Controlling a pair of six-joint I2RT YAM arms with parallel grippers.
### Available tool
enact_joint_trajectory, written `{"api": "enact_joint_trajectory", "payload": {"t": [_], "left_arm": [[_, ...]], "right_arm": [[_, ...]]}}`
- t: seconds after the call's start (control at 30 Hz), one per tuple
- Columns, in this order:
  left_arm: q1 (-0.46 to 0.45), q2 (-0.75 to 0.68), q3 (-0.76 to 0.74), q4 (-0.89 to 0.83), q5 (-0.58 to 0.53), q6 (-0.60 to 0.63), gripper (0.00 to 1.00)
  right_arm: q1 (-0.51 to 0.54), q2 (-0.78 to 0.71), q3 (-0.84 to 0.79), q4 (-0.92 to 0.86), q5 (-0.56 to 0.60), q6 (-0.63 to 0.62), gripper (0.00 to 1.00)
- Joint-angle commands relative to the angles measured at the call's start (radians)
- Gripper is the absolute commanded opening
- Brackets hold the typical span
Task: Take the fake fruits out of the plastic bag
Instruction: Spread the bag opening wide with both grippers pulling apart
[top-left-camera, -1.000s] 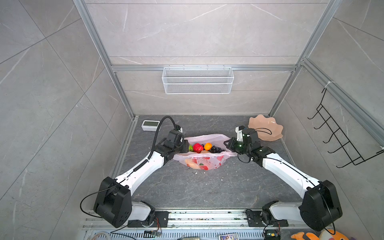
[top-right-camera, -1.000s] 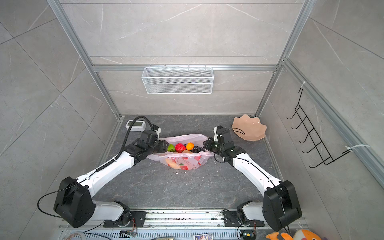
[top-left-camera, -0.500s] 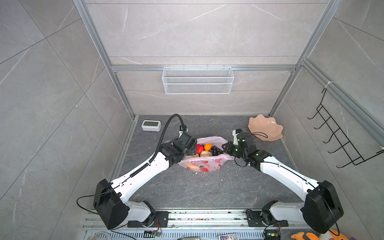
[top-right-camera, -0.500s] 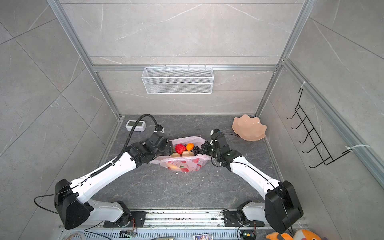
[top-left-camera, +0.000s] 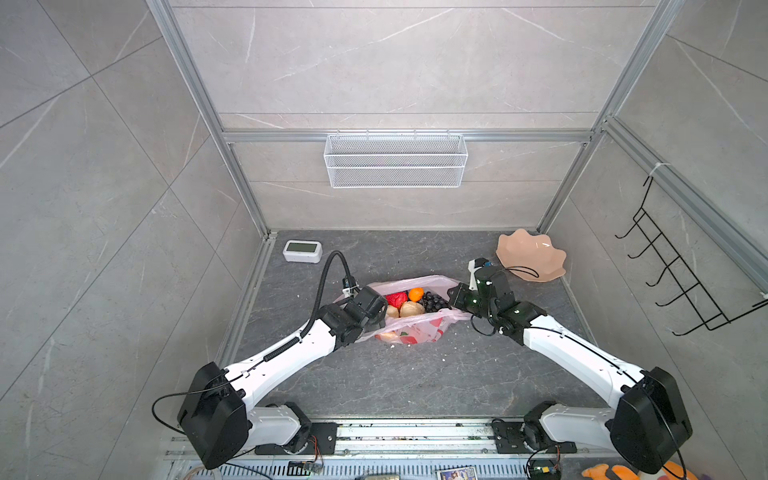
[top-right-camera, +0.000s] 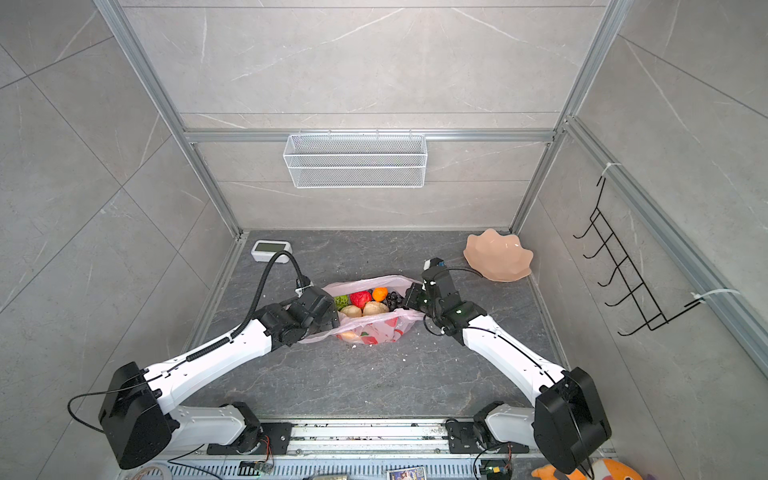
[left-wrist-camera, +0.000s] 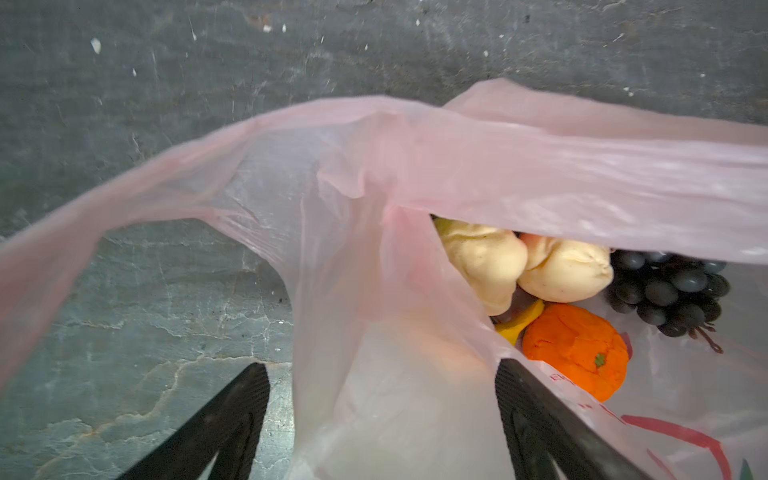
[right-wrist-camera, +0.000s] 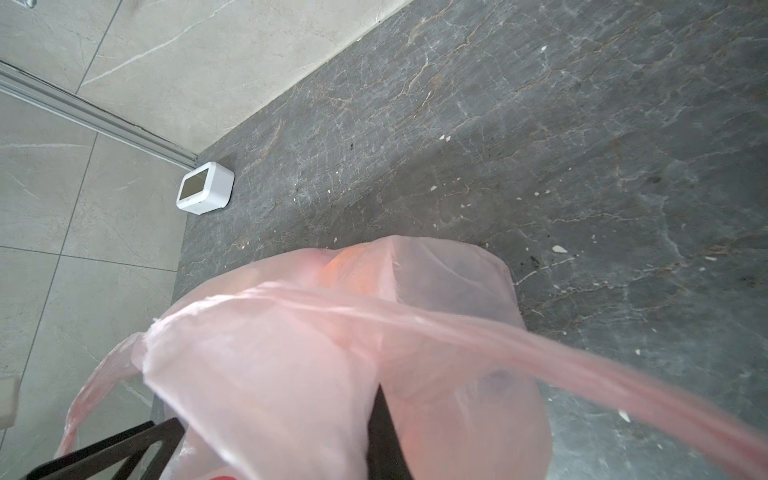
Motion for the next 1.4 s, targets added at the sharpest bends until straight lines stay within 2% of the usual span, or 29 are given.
{"api": "enact_joint_trajectory", "payload": {"t": [0.0, 0.17, 0.33, 0.4, 0.47, 0.6, 0.67, 0.77, 0.83, 0.97, 1.07, 1.2, 1.3, 1.33, 1.37], "left_arm": [[0.032, 0.004, -0.039, 0.144, 0.110, -0.067, 0.90], [0.069, 0.086, -0.057, 0.276, 0.216, -0.050, 0.86], [0.105, 0.130, -0.074, 0.355, 0.269, -0.029, 0.67], [0.127, 0.135, -0.085, 0.377, 0.298, -0.013, 0.51], [0.150, 0.114, -0.106, 0.393, 0.307, 0.020, 0.27], [0.185, 0.005, -0.185, 0.385, 0.242, 0.124, 0.02], [0.232, -0.076, -0.258, 0.401, 0.227, 0.194, 0.00], [0.331, -0.192, -0.369, 0.461, 0.268, 0.267, 0.00], [0.357, -0.244, -0.407, 0.478, 0.276, 0.306, 0.00], [0.357, -0.275, -0.448, 0.575, 0.359, 0.338, 0.00], [0.348, -0.233, -0.432, 0.631, 0.428, 0.356, 0.00], [0.272, -0.190, -0.372, 0.631, 0.390, 0.419, 0.00], [0.217, -0.168, -0.339, 0.620, 0.352, 0.456, 0.00], [0.208, -0.161, -0.332, 0.615, 0.343, 0.462, 0.00], [0.201, -0.153, -0.327, 0.613, 0.333, 0.465, 0.00]], "right_arm": [[0.011, -0.023, -0.025, 0.023, 0.008, 0.015, 0.00], [0.023, -0.016, -0.032, 0.041, -0.016, 0.028, 0.00], [0.024, -0.032, -0.045, 0.045, -0.024, 0.042, 0.00], [0.018, -0.035, -0.050, 0.049, -0.029, 0.055, 0.00], [-0.017, -0.039, -0.053, 0.046, -0.057, 0.070, 0.00], [-0.138, -0.026, -0.039, 0.061, -0.178, 0.080, 0.00], [-0.186, 0.000, -0.024, 0.086, -0.252, 0.097, 0.00], [-0.247, 0.046, -0.027, 0.163, -0.344, 0.158, 0.00], [-0.254, 0.074, -0.023, 0.203, -0.365, 0.182, 0.00], [-0.249, 0.124, -0.027, 0.309, -0.396, 0.242, 0.00], [-0.213, 0.152, 0.011, 0.291, -0.378, 0.225, 0.00], [-0.166, 0.183, 0.077, 0.223, -0.344, 0.164, 0.00], [-0.165, 0.210, 0.152, 0.090, -0.296, 0.087, 0.00], [-0.164, 0.212, 0.173, 0.043, -0.267, 0.057, 0.05], [-0.163, 0.210, 0.191, -0.005, -0.230, 0.032, 0.17]]}}
